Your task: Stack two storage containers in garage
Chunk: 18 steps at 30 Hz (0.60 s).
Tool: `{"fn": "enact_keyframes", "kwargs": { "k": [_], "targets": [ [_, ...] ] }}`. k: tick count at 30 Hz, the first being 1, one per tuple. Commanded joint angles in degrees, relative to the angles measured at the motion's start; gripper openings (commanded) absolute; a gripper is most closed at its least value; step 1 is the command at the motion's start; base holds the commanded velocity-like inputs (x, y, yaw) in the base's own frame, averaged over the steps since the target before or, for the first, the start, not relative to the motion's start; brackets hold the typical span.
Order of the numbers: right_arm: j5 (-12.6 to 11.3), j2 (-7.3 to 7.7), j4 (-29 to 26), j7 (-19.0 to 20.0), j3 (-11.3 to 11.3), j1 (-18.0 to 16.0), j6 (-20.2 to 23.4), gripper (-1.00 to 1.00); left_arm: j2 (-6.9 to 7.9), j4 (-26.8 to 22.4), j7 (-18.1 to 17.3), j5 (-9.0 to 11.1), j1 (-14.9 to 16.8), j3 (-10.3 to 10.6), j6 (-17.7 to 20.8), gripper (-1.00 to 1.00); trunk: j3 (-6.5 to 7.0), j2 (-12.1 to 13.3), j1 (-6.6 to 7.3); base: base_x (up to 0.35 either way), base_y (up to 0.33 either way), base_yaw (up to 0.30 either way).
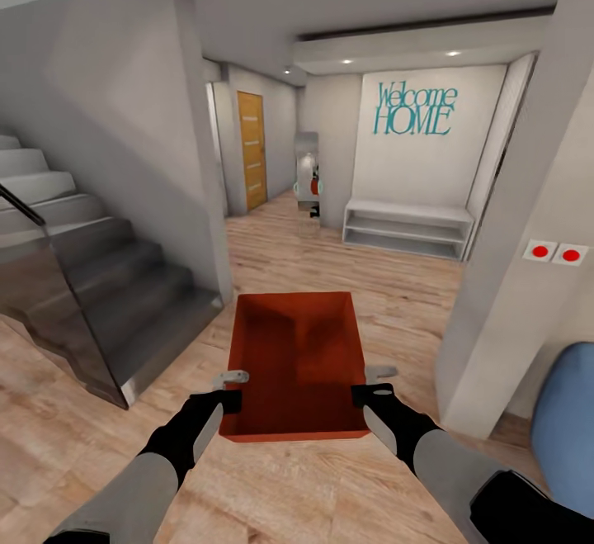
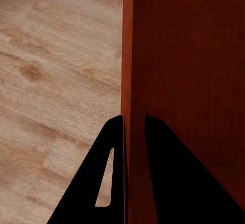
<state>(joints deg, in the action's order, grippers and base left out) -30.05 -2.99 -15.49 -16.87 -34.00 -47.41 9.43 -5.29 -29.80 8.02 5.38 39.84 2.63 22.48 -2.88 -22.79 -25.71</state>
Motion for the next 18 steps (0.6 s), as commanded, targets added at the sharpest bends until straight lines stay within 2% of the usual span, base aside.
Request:
{"fn": "enact_keyframes", "kwargs": {
  "k": [1,18],
  "targets": [
    [0.60,0.15,-0.06,-0.62,-0.11,-0.05,0.42,-1.00,0.09,-0.14,0.68,-0.90,0.06,-0.34,0.46,-1.00,-0.13,-0.13,-0.07,0.323,0.000,-0.001],
    [0.60,0.37,-0.06,-0.62,-0.08,-0.05,0.43,-1.00,0.02,-0.06,0.68,-0.90,0.06,-0.34,0.46,-1.00,-0.13,-0.13,-0.07,0.323,0.000,0.000]
  ]
}}
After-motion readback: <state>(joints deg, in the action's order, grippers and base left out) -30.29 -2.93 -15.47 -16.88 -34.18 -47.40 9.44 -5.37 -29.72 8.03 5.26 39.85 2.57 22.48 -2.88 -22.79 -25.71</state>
